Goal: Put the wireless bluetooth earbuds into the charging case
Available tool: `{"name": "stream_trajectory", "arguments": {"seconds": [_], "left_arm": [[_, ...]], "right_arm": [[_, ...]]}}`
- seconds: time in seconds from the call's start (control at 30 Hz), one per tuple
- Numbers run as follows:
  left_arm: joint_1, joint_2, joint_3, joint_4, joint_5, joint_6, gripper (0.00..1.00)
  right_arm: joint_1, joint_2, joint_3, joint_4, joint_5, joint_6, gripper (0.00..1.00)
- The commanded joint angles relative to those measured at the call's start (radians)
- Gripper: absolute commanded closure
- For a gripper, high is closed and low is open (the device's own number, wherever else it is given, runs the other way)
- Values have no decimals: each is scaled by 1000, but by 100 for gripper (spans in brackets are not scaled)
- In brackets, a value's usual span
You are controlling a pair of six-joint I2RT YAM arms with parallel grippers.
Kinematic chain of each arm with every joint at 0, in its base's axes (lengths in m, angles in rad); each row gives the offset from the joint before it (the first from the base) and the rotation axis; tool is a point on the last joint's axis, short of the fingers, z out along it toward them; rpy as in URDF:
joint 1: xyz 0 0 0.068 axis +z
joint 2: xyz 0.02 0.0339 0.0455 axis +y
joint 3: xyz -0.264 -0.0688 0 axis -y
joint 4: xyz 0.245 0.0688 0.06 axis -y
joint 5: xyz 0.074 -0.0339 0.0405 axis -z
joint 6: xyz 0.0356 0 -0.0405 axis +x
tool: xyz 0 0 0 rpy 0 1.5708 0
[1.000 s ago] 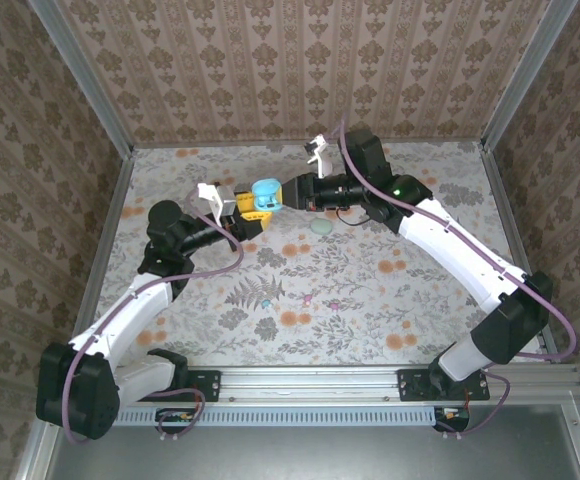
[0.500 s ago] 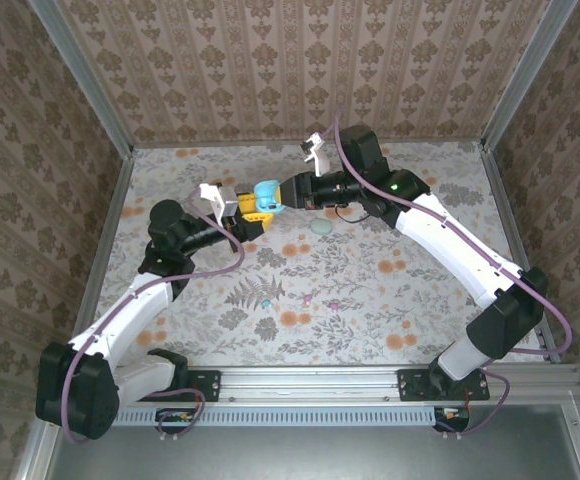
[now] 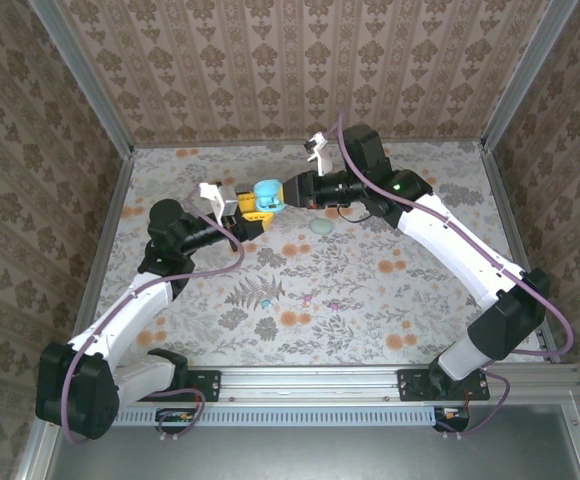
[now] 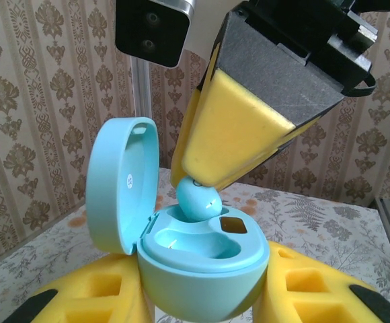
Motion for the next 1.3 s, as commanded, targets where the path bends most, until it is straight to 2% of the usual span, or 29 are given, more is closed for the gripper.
{"name": "stream_trajectory", "arguments": {"seconds": [0.0, 0.17, 0.37, 0.63, 0.73, 0.97, 1.27], "left_arm": [[-6, -13, 33, 25, 18, 18, 68], [-6, -15, 34, 23, 24, 19, 68], [-6, -13, 39, 23, 40, 20, 68], [-5, -13, 43, 20, 45, 22, 68], [-6, -13, 40, 19, 39, 22, 68], [-5, -13, 40, 18, 24, 24, 68], [-4, -19, 34, 16, -9, 26, 68]], "right_arm": [[2, -23, -6, 17, -6, 11, 77], [0, -3, 19, -26, -46, -50, 78], [-17, 30, 54, -79, -149, -122, 77], [-20, 41, 89, -127, -132, -134, 71], [-21, 21, 88, -139, -66, -117, 67], [-19, -25, 61, -96, -19, -51, 63], [-19, -55, 20, -29, 7, -17, 67]]}}
